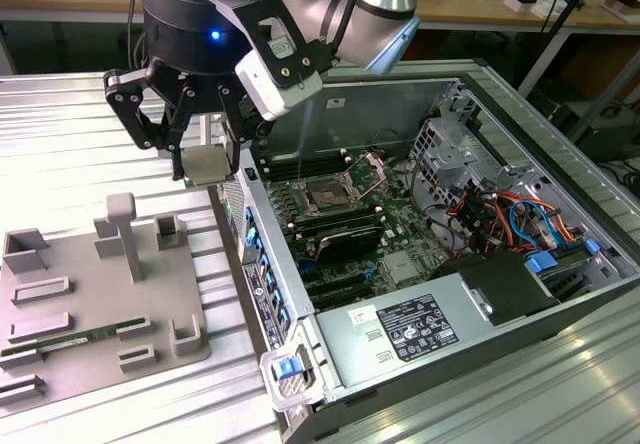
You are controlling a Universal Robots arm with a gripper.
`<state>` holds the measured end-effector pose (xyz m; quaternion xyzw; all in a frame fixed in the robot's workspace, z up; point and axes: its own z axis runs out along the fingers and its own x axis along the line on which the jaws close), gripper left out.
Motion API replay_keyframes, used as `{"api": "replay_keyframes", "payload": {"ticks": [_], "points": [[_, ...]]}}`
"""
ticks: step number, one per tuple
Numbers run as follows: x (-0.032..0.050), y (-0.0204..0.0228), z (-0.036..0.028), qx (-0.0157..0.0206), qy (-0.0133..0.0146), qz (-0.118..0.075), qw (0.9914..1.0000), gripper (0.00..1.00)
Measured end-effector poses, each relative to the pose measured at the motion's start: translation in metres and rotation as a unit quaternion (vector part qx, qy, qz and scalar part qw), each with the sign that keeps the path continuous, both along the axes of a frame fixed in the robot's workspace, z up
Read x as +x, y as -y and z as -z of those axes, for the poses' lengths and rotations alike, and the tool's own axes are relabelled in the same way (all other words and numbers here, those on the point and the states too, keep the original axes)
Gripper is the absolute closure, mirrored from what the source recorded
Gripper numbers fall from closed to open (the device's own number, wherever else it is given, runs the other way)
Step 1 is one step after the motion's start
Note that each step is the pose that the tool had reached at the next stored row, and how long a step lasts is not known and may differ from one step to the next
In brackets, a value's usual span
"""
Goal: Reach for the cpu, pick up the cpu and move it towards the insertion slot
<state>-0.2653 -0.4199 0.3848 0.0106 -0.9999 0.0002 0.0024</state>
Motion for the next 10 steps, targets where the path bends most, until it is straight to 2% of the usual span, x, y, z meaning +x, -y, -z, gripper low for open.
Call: {"api": "replay_keyframes", "payload": {"ticks": [10], "points": [[0.0127, 0.0, 0.0, 0.0, 0.0, 0.0, 1.0, 0.45]]}}
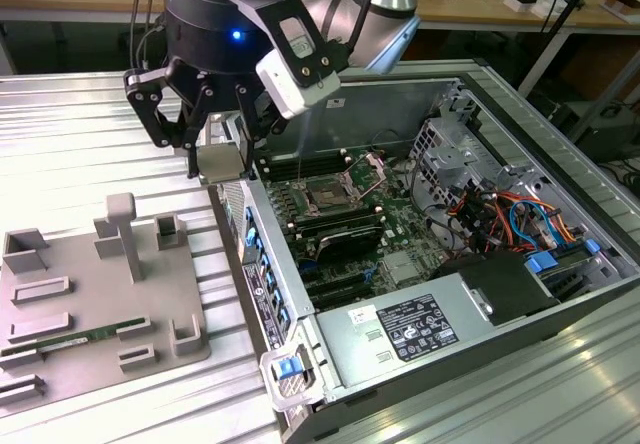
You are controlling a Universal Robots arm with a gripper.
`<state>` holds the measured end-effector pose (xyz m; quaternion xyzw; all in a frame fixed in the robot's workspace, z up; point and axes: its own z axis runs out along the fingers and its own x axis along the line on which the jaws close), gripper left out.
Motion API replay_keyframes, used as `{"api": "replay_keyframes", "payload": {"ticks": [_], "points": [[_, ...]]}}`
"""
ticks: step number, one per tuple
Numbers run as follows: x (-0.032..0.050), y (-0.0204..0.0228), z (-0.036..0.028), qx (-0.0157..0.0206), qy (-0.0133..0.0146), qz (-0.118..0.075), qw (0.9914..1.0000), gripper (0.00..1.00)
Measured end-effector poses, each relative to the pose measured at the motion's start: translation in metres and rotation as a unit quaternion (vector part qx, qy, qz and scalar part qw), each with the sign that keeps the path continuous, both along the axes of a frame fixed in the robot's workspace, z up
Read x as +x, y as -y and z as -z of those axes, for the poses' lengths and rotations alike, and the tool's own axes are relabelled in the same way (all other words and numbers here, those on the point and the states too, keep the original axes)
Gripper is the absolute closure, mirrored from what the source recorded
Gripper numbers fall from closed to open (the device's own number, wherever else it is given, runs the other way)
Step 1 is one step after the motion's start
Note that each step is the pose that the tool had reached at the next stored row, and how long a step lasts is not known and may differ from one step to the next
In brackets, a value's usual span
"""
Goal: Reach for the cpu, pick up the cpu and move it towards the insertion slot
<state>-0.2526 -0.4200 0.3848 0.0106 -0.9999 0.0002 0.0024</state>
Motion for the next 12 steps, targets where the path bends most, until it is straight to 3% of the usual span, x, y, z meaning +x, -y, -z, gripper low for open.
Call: {"api": "replay_keyframes", "payload": {"ticks": [12], "points": [[0.0133, 0.0, 0.0, 0.0, 0.0, 0.0, 1.0, 0.45]]}}
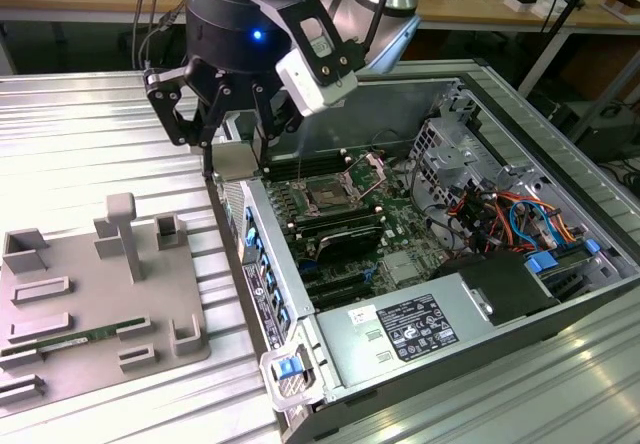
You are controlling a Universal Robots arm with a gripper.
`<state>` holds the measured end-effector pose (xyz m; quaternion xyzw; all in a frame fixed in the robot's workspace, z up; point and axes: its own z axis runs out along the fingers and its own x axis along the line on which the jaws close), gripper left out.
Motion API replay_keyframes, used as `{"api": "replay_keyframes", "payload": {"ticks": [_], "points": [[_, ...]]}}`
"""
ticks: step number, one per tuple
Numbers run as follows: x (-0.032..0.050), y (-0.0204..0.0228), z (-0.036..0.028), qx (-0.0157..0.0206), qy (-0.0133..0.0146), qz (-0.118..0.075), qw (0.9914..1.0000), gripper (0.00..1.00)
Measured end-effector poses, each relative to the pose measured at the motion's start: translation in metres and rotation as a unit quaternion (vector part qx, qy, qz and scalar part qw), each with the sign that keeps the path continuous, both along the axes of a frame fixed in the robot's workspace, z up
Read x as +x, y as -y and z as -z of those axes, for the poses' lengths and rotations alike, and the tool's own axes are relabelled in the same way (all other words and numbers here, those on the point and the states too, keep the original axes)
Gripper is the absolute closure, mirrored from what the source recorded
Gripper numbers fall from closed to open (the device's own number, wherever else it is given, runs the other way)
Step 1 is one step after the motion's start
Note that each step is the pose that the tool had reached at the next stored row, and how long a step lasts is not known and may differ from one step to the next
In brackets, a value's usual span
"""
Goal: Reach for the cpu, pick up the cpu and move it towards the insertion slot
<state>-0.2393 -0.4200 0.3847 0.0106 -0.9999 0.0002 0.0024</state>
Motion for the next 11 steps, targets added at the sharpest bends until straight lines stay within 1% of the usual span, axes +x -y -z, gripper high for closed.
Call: {"api": "replay_keyframes", "payload": {"ticks": [11], "points": [[0.0095, 0.0, 0.0, 0.0, 0.0, 0.0, 1.0, 0.45]]}}
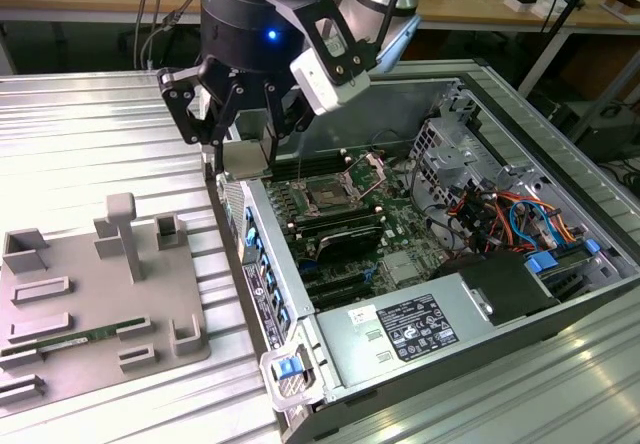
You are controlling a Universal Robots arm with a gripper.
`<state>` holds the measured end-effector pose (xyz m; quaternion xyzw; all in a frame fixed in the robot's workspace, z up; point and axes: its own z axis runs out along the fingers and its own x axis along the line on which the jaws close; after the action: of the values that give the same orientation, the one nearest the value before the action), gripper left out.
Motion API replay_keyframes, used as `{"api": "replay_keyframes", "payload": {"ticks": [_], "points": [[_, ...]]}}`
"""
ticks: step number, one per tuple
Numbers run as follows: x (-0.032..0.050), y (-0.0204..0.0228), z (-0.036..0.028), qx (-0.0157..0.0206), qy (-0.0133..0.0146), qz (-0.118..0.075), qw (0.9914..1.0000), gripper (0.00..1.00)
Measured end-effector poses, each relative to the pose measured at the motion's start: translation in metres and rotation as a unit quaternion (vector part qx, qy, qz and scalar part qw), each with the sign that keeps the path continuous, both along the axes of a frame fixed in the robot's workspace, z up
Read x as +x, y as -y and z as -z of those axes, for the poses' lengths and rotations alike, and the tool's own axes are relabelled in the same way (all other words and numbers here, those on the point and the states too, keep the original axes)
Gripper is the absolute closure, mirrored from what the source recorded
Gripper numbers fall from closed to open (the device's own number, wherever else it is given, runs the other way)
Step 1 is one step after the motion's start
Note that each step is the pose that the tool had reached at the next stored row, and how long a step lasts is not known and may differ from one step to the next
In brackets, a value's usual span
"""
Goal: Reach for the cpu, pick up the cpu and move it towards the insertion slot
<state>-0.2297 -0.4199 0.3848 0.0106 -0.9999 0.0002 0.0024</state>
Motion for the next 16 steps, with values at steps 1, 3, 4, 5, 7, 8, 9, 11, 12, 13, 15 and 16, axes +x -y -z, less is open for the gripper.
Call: {"api": "replay_keyframes", "payload": {"ticks": [1, 3, 4, 5, 7, 8, 9, 11, 12, 13, 15, 16], "points": [[0.0006, 0.0, 0.0, 0.0, 0.0, 0.0, 1.0, 0.45], [0.002, 0.0, 0.0, 0.0, 0.0, 0.0, 1.0, 0.45], [0.0025, 0.0, 0.0, 0.0, 0.0, 0.0, 1.0, 0.45], [0.0031, 0.0, 0.0, 0.0, 0.0, 0.0, 1.0, 0.45], [0.0044, 0.0, 0.0, 0.0, 0.0, 0.0, 1.0, 0.45], [0.0051, 0.0, 0.0, 0.0, 0.0, 0.0, 1.0, 0.45], [0.0057, 0.0, 0.0, 0.0, 0.0, 0.0, 1.0, 0.45], [0.0075, 0.0, 0.0, 0.0, 0.0, 0.0, 1.0, 0.45], [0.0088, 0.0, 0.0, 0.0, 0.0, 0.0, 1.0, 0.45], [0.0102, 0.0, 0.0, 0.0, 0.0, 0.0, 1.0, 0.45], [0.0129, 0.0, 0.0, 0.0, 0.0, 0.0, 1.0, 0.45], [0.0139, 0.0, 0.0, 0.0, 0.0, 0.0, 1.0, 0.45]]}}
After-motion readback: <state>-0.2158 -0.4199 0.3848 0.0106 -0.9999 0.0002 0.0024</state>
